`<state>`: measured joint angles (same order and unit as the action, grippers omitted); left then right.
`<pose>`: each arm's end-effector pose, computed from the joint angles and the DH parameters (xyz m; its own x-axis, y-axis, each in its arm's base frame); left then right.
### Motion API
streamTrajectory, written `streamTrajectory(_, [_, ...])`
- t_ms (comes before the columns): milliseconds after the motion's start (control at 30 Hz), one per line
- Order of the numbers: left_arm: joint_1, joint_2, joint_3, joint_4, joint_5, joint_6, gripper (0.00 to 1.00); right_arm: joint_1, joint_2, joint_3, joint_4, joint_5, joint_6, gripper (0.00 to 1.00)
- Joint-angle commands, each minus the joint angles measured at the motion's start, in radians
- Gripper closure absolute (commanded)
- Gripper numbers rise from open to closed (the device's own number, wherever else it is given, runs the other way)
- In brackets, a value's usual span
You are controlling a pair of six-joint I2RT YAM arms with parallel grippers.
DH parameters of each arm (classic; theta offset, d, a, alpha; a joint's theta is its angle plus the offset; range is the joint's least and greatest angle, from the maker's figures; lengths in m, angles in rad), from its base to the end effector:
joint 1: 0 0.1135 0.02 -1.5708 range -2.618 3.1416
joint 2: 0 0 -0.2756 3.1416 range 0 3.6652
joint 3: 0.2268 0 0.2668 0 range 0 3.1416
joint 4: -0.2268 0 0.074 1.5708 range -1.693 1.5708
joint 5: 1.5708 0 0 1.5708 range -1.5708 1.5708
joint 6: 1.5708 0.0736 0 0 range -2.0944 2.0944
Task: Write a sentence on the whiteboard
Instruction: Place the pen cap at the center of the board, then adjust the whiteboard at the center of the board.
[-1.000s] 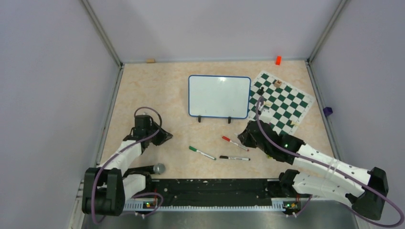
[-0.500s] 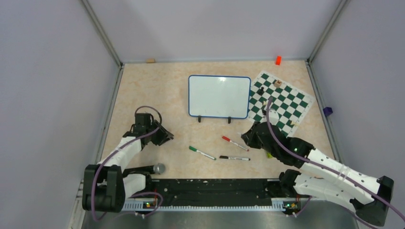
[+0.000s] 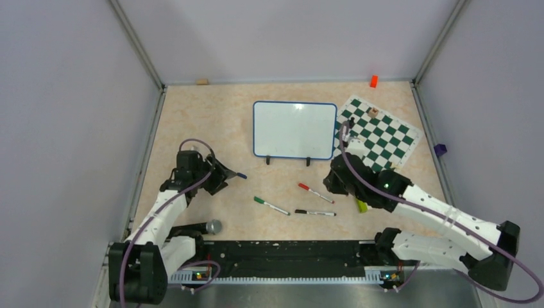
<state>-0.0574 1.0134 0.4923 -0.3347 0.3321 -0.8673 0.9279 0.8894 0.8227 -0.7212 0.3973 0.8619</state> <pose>0.2219 -0.0368 0.1616 -0.6918 -0.6823 -0.2364 -0.4017 0.6356 -0.6592 0.1486 0.1509 0.2695 -0.7127 0.2161 -0.6674 -0.0513 0.9327 0.3569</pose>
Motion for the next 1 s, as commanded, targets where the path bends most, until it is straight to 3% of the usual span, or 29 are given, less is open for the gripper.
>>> streamTrajectory(0, [0.002,-0.052,0.035,0.101,0.06,0.034,0.33,-0.01,0.166,0.189,-0.113,0.014,-0.095,1.0])
streamTrajectory(67, [0.002,-0.047,0.055,0.122,0.056,0.033,0.21,-0.011,0.234,0.271,-0.151,0.039,-0.141,1.0])
streamTrajectory(100, [0.002,-0.042,0.071,0.137,0.055,0.038,0.08,-0.01,0.257,0.308,-0.171,0.055,-0.156,1.0])
streamTrajectory(133, [0.002,-0.033,0.088,0.154,0.05,0.039,0.02,-0.011,0.271,0.336,-0.182,0.072,-0.166,1.0])
streamTrajectory(267, [0.002,0.003,0.168,0.22,-0.002,0.061,0.01,-0.011,0.225,0.309,-0.066,0.011,-0.299,1.0])
streamTrajectory(400, [0.002,0.031,0.201,0.269,0.05,0.23,0.02,-0.01,0.122,0.2,0.109,-0.089,-0.392,1.0])
streamTrajectory(500, [0.004,0.026,0.192,0.281,0.036,0.321,0.01,-0.01,0.026,0.117,0.226,-0.098,-0.423,1.0])
streamTrajectory(633, [0.005,0.042,0.175,0.34,0.045,0.323,0.01,-0.011,-0.076,0.022,0.358,-0.053,-0.432,1.0])
streamTrajectory(767, [0.005,0.109,0.178,0.433,0.179,0.272,0.01,-0.011,-0.058,0.037,0.338,0.002,-0.43,1.0])
streamTrajectory(967, [0.005,0.168,0.215,0.428,0.303,0.259,0.01,-0.011,0.035,0.112,0.231,-0.016,-0.33,1.0])
